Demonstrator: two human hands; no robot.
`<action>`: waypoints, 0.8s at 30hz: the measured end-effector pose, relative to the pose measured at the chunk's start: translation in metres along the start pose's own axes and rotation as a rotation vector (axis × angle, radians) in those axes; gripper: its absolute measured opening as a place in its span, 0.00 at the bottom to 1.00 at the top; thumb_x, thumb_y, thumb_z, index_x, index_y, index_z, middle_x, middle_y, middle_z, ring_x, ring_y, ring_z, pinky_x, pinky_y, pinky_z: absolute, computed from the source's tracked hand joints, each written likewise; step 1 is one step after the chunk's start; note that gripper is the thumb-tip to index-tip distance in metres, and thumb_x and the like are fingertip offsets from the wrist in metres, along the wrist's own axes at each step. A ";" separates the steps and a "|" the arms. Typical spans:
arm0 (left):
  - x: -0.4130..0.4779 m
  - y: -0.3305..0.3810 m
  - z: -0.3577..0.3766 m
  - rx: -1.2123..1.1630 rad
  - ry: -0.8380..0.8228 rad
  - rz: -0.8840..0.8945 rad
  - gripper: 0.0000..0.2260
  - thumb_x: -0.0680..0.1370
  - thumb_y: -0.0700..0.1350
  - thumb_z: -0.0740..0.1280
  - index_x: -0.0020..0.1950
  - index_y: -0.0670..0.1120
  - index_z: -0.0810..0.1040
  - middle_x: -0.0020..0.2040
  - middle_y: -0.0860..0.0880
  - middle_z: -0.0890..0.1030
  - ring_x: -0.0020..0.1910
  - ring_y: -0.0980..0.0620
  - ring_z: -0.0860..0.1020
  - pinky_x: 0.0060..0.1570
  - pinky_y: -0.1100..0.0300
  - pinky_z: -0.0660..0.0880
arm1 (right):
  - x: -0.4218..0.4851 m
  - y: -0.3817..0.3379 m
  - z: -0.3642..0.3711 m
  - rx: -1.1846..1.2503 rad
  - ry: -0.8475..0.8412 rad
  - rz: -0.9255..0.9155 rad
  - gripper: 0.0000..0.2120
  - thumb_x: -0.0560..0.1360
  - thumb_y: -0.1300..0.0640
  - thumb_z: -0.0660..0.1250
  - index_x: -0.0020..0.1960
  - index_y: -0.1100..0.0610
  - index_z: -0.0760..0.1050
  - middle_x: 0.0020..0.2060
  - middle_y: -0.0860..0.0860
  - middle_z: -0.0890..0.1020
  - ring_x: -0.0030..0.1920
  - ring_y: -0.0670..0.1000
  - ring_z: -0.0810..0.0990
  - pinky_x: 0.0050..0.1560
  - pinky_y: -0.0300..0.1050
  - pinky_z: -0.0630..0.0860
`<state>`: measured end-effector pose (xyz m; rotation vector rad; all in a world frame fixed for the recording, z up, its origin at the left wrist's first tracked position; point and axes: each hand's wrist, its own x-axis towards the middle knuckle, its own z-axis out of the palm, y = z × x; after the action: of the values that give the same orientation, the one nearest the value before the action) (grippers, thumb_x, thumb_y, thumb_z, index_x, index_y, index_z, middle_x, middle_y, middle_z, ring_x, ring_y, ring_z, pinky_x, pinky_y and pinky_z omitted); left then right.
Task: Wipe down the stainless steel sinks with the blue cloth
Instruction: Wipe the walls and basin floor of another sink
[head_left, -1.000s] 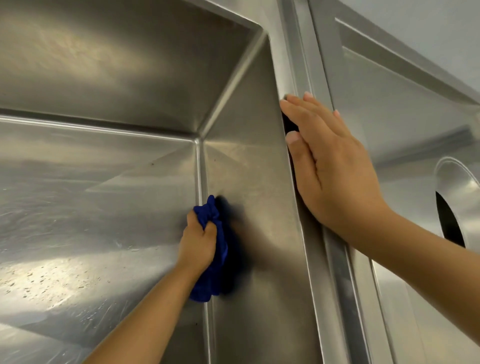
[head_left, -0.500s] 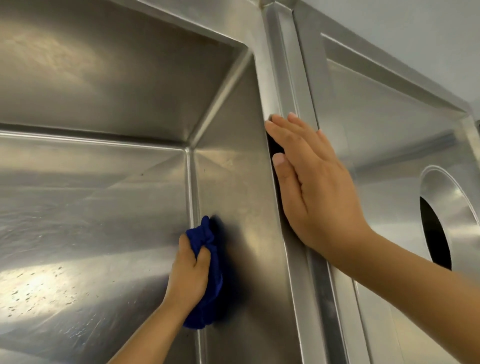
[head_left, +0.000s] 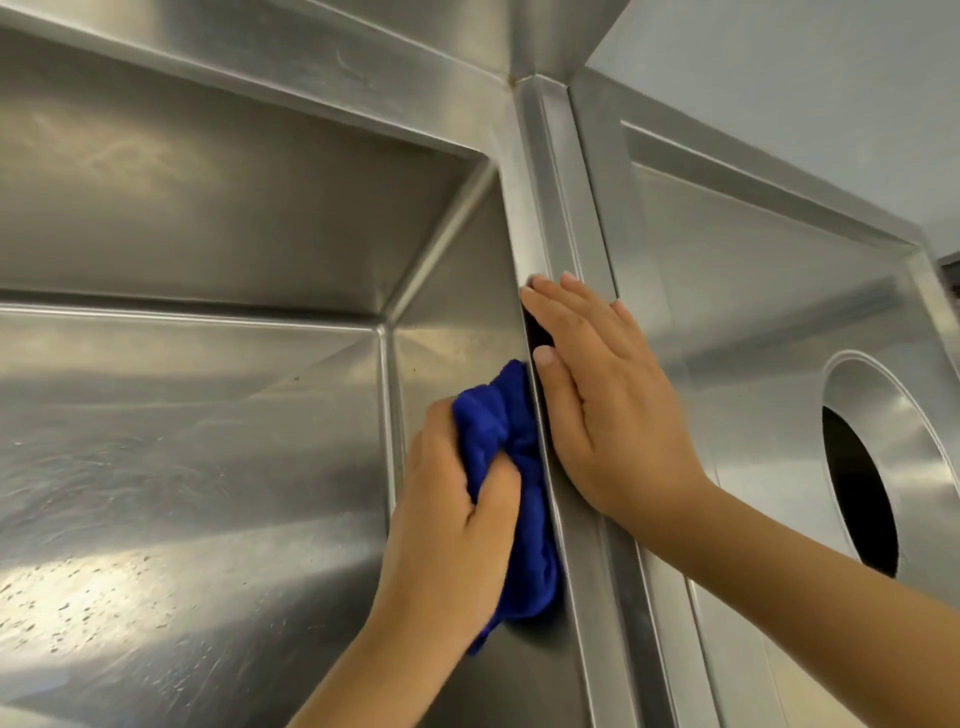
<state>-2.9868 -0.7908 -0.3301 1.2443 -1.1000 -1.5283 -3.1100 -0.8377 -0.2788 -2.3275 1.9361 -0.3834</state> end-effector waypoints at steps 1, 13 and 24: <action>0.007 -0.005 0.000 0.001 0.011 -0.018 0.07 0.78 0.47 0.59 0.48 0.60 0.68 0.43 0.58 0.77 0.41 0.62 0.76 0.41 0.71 0.71 | 0.000 0.000 0.001 -0.005 0.003 0.000 0.21 0.81 0.55 0.51 0.71 0.57 0.68 0.70 0.52 0.71 0.73 0.49 0.63 0.75 0.50 0.56; 0.009 -0.012 0.002 0.042 0.022 0.003 0.05 0.78 0.50 0.57 0.48 0.61 0.67 0.44 0.55 0.76 0.41 0.59 0.76 0.41 0.68 0.70 | 0.000 0.001 0.001 -0.006 0.011 -0.006 0.21 0.81 0.56 0.51 0.71 0.58 0.69 0.69 0.52 0.72 0.73 0.50 0.64 0.75 0.50 0.56; 0.020 0.002 -0.025 -0.019 0.018 -0.023 0.09 0.81 0.43 0.58 0.48 0.58 0.68 0.39 0.55 0.79 0.37 0.61 0.78 0.37 0.70 0.72 | 0.031 -0.002 -0.017 -0.103 -0.043 -0.146 0.22 0.80 0.56 0.50 0.72 0.58 0.67 0.70 0.53 0.71 0.74 0.51 0.62 0.76 0.49 0.52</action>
<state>-2.9645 -0.8130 -0.3362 1.2592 -1.0602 -1.5387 -3.1069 -0.8658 -0.2575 -2.5290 1.8137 -0.2474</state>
